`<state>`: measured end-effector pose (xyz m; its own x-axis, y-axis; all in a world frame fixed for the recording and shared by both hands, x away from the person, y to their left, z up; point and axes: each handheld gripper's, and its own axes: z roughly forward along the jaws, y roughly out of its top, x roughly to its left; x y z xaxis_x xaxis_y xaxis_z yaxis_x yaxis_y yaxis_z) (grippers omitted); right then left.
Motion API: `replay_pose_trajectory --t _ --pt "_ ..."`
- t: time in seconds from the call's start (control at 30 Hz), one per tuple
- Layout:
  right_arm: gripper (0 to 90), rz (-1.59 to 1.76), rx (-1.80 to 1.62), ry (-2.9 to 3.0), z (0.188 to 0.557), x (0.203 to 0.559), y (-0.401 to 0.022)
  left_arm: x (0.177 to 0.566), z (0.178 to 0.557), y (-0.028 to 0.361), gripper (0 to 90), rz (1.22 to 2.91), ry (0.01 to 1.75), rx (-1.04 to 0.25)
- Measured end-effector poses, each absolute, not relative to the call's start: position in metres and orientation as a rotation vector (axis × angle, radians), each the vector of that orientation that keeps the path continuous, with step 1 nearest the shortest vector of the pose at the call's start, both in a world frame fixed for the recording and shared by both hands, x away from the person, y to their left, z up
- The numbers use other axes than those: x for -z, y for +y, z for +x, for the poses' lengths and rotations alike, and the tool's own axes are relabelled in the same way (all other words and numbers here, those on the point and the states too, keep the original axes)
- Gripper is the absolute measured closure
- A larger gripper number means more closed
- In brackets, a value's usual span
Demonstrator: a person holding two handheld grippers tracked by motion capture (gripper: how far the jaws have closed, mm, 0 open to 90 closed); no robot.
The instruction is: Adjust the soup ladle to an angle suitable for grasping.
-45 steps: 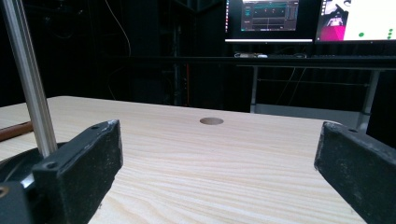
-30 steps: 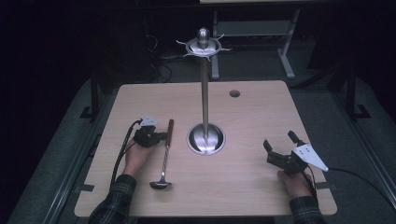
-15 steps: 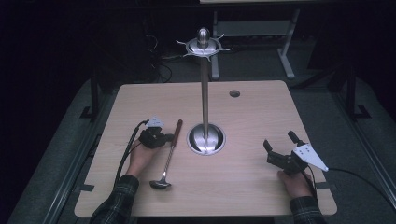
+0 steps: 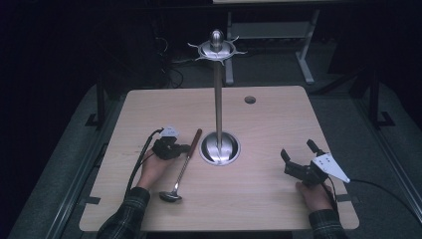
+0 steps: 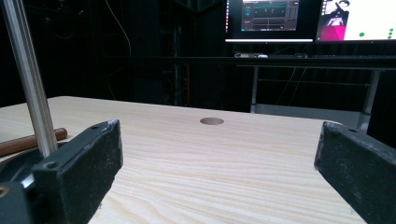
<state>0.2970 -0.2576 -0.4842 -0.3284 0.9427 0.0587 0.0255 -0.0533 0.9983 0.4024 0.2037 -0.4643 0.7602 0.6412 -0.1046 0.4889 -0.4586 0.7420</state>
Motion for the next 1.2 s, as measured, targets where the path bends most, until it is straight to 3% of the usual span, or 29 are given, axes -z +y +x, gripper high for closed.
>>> replay_pose_trajectory --t 0.47,0.8,1.2 --pt "0.2 1.085 -1.49 1.439 0.297 0.484 -0.258 0.456 0.399 0.204 90.0 2.176 0.843 -0.248" --pt "0.2 1.082 -1.49 1.442 0.297 0.484 -0.258 0.419 0.354 0.211 90.0 2.276 0.903 -0.095" --pt "0.2 1.084 -1.492 1.441 0.297 0.484 -0.258 0.434 0.312 0.195 90.0 2.427 0.901 -0.039"
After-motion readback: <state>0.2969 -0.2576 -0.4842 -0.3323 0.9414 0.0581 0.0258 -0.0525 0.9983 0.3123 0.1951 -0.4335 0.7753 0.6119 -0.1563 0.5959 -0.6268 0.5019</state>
